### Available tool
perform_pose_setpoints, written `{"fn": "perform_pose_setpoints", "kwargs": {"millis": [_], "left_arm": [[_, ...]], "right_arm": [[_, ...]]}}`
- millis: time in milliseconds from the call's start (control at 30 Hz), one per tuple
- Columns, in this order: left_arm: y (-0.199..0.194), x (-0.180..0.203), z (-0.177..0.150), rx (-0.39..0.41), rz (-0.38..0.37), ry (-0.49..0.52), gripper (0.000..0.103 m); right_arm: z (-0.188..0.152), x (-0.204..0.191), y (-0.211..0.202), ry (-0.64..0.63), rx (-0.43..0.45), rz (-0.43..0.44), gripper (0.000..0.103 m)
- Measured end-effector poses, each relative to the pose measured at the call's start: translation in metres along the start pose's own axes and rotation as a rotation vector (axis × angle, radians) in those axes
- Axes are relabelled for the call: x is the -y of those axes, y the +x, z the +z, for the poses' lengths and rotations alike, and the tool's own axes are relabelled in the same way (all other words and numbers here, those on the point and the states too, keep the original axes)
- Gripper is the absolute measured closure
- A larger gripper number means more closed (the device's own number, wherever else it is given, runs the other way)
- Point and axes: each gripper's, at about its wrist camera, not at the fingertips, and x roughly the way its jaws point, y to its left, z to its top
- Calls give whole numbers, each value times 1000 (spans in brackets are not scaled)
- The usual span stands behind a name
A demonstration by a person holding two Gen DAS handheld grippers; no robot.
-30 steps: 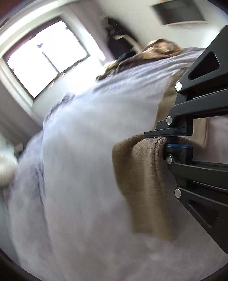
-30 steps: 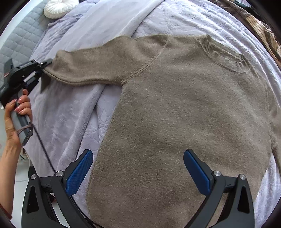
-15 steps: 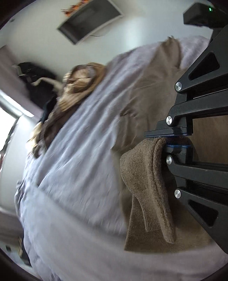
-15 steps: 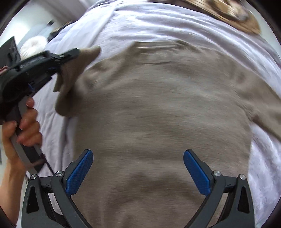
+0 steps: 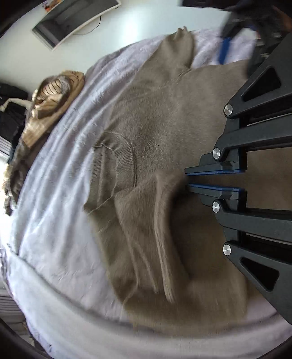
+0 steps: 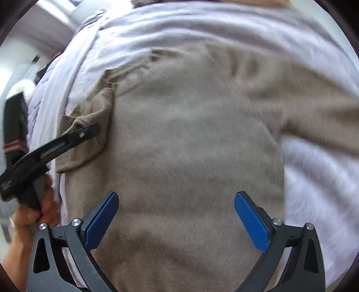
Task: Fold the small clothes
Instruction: 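Fold the sleeve and side panel across the body with the left tool, release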
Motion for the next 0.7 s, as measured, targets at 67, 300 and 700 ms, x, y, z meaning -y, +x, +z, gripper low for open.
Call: {"fn": "perform_pose_setpoints", "kwargs": {"millis": [67,300,700], "left_arm": [[-24,-14,-5,26,34,5,96],[-51,-89,-22,28,253,-108,96],[-46,-131,-45,15,344,-246,96]], "right_arm": [[11,-23,-4,-109,40,-17,0],[44,-135,18,-585,152,-141,1],[94,-177,70,-625,203,-102,96]]}}
